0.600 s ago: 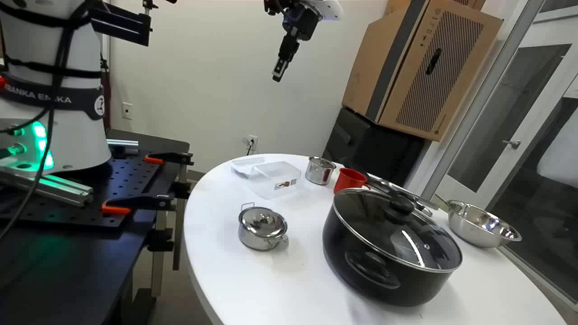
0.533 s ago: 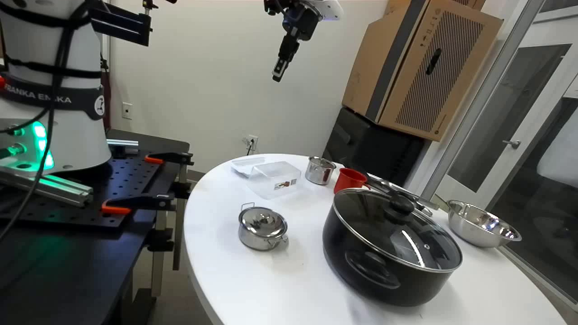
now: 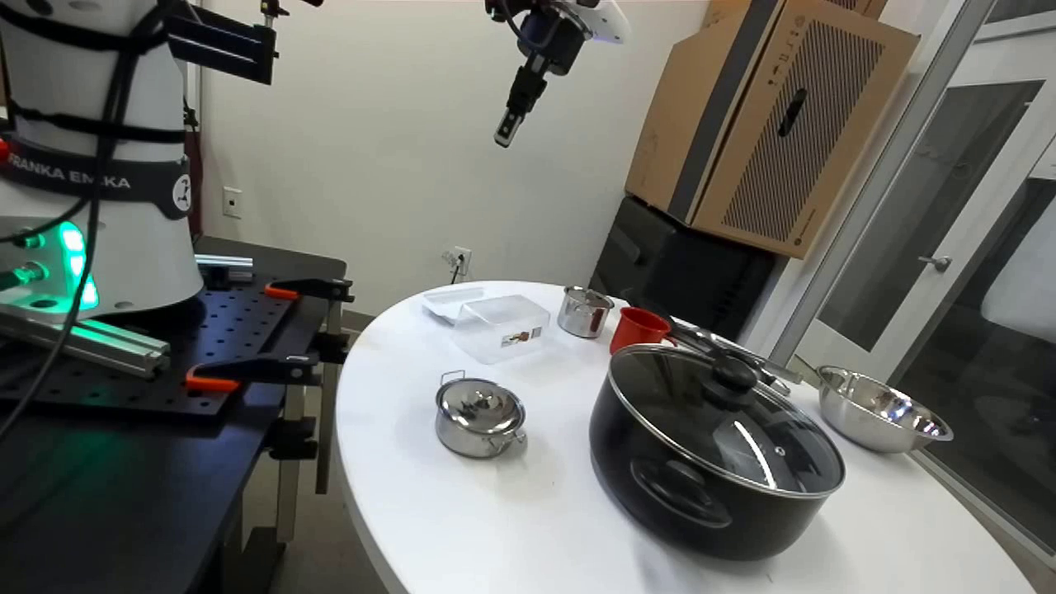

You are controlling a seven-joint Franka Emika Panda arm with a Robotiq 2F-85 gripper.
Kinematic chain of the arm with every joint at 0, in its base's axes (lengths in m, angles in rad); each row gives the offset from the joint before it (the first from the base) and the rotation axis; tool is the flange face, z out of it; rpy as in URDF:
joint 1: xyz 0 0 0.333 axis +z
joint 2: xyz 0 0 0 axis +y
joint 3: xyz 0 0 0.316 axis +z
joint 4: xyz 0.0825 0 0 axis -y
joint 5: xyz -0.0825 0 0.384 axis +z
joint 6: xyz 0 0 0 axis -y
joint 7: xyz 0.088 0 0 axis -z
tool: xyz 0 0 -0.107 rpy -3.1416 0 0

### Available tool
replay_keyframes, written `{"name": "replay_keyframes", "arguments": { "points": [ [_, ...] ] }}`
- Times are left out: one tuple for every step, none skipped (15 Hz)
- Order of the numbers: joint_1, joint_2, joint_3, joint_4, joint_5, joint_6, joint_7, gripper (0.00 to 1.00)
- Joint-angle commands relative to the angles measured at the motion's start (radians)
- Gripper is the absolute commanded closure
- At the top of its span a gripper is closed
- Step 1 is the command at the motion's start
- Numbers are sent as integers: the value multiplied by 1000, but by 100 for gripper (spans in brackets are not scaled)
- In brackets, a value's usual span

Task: Take the lid off the silver pot on the right and put it on the table

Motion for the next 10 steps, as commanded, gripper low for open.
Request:
{"name": "replay_keyframes", "arguments": {
  "points": [
    [-15, -28, -123, -28, 109, -11, -168, 0],
    [-28, -31, -155, -36, 129, -7, -198, 0],
    [-47, -23, -188, -42, 136, -1, -226, 0],
    [-66, -16, -212, -50, 127, 9, -231, 0],
    [-89, 0, -234, -59, 107, 32, -231, 0],
    [-109, 17, -255, -63, 96, 49, -227, 0],
    [-128, 37, -269, -66, 82, 68, -218, 0],
    [-151, 51, -288, -71, 62, 84, -216, 0],
    [-168, 83, -300, -65, 49, 100, -205, 0],
    [-182, 104, -310, -67, 36, 122, -194, 0]
  ]
}}
